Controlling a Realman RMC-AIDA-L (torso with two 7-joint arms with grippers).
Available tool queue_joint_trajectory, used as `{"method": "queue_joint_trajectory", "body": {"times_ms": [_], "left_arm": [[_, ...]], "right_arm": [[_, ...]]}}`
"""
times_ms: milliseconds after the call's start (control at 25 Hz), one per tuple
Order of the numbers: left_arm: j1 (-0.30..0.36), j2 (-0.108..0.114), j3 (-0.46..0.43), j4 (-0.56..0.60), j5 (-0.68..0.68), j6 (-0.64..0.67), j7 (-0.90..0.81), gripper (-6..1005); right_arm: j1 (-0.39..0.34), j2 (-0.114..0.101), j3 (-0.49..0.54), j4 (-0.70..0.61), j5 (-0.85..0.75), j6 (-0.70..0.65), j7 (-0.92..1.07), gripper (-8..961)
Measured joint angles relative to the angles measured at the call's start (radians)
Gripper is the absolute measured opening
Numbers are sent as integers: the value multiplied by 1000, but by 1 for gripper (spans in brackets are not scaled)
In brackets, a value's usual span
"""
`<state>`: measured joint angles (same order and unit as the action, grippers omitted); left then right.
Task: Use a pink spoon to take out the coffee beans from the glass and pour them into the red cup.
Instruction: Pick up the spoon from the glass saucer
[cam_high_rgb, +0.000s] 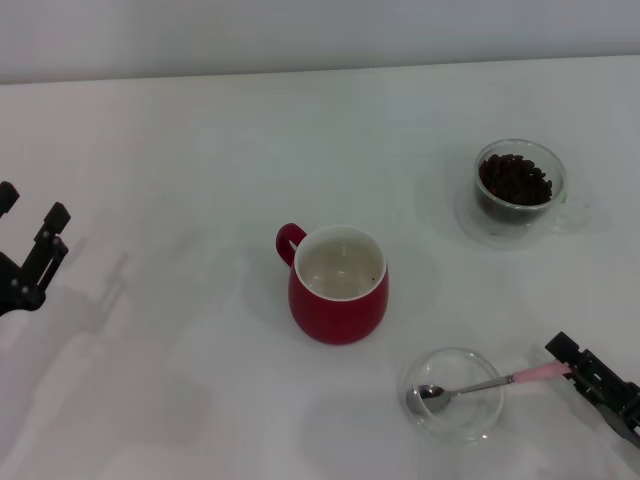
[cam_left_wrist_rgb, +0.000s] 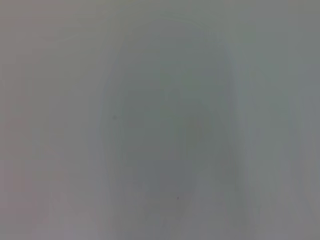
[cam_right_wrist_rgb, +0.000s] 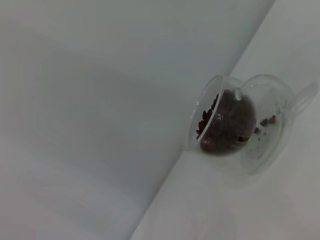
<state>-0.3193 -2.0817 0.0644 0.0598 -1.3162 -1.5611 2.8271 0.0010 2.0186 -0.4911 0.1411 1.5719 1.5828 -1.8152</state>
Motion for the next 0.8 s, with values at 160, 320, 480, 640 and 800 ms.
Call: {"method": "queue_joint_trajectory", "body": {"times_ms": [160,320,480,640,800], "left_arm": [[0,0,0,0,0,1,0,547],[0,0,0,0,0,1,0,547],[0,0,0,0,0,1,0,546],[0,-1,0,0,0,1,0,546],[0,-1,0,-2,0,1,0,547]], "right_arm": [[6,0,-12,0,0,0,0,774],[10,-1,-15,0,0,-4,1,739],[11,-1,-18,0,0,-6,1,708],[12,-2,-23,0,0,-7,1,656],[13,-3,-26,0,0,-11,1,638]]}}
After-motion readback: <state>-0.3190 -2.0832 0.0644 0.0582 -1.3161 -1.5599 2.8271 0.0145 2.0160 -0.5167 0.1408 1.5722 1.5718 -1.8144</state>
